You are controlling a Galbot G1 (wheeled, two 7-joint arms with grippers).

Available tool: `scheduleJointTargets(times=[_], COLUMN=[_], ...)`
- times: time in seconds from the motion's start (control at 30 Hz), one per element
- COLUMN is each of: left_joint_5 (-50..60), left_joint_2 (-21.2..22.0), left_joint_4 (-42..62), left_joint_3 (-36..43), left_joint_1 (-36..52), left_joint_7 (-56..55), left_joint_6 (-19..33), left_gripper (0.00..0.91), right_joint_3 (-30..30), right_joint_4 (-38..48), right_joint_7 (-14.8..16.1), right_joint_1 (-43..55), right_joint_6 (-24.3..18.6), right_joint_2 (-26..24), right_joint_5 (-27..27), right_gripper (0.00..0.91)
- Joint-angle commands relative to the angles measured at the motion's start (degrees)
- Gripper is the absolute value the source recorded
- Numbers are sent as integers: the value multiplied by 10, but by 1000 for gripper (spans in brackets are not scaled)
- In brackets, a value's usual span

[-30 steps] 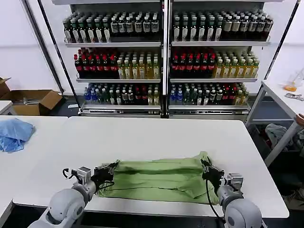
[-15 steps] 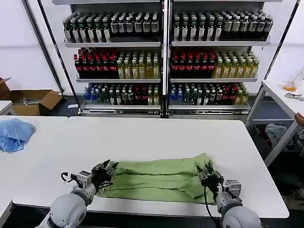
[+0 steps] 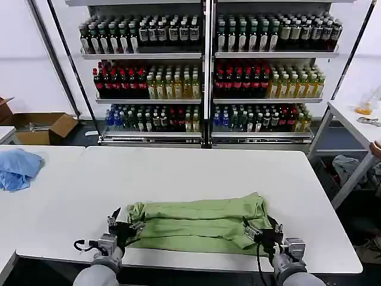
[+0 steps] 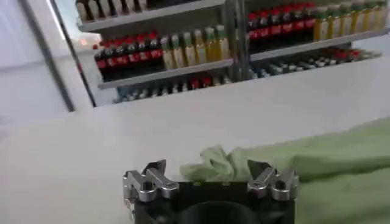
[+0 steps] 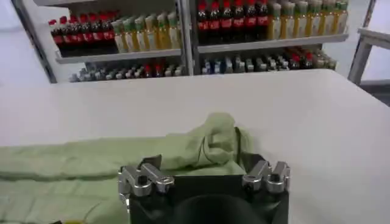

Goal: Fold and organize the clothes.

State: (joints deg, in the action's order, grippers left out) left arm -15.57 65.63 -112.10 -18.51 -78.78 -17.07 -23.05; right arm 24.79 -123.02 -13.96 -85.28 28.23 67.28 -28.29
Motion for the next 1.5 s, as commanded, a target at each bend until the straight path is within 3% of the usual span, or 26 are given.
scheduleJointTargets(times=[0.03, 0.07, 0.13, 0.2, 0.67, 1.23, 1.3, 1.37, 1.5], left_joint_5=[49, 48, 46, 44, -2, -46, -79, -226, -384], left_joint_2=[59, 61, 62, 63, 48, -106, -112, -109, -84], left_joint_4=[34, 38, 41, 46, 55, 93, 68, 12, -60], left_joint_3=[4, 5, 5, 5, -16, -214, -224, -227, -202], left_joint_1=[-17, -16, -15, -14, 2, 78, 77, 69, 58], left_joint_7=[-38, -37, -36, -36, -14, 7, 19, 28, 42], left_joint_6=[15, 15, 15, 16, 11, 19, 18, -3, -19], left_gripper=[514, 403, 81, 50, 20, 30, 30, 30, 20], right_joint_3=[4, 5, 6, 6, 7, 11, 9, 7, 4], right_joint_4=[-8, -8, -8, -9, -12, -10, -9, -8, -6], right_joint_7=[-1, -1, -1, -2, -1, -5, -5, -6, -6], right_joint_1=[-17, -18, -19, -20, -18, -4, -2, 0, 2], right_joint_6=[-3, -4, -4, -4, -4, -3, -3, -2, -2], right_joint_2=[1, 1, 2, 2, 2, -4, -3, -3, -3], right_joint_5=[6, 6, 5, 5, 2, -9, -10, -10, -9], right_gripper=[907, 907, 907, 907, 907, 907, 907, 907, 907])
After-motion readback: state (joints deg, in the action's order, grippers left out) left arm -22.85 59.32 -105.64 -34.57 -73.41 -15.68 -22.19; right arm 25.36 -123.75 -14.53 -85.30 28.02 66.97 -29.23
